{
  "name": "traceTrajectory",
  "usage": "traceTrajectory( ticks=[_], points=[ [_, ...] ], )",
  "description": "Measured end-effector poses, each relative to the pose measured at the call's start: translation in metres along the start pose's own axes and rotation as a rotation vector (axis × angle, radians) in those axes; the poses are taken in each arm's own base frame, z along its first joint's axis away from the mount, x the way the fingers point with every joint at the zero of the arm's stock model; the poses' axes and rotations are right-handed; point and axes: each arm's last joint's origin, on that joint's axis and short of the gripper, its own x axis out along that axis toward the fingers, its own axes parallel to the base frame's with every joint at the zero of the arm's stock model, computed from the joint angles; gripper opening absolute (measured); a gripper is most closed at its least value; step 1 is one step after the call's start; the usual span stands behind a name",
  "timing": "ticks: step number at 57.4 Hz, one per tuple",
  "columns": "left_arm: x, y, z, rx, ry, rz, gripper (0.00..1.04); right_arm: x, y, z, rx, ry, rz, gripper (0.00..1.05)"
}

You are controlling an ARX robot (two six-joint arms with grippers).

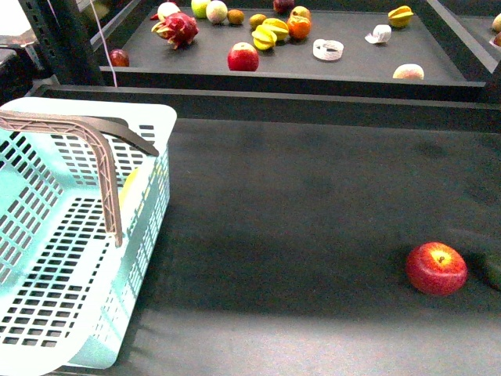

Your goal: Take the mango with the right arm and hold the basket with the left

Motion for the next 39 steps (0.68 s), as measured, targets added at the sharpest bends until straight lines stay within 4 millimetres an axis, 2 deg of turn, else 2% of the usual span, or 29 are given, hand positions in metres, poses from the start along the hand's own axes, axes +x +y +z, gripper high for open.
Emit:
traceTrajectory(
  ticks=[39],
  points=[
    [-0.0001,0.0,0.0001,0.0,-0.001,0.0,0.04,0.0,0.0,0.0,0.0,0.0,0.0,0.97]
  ],
)
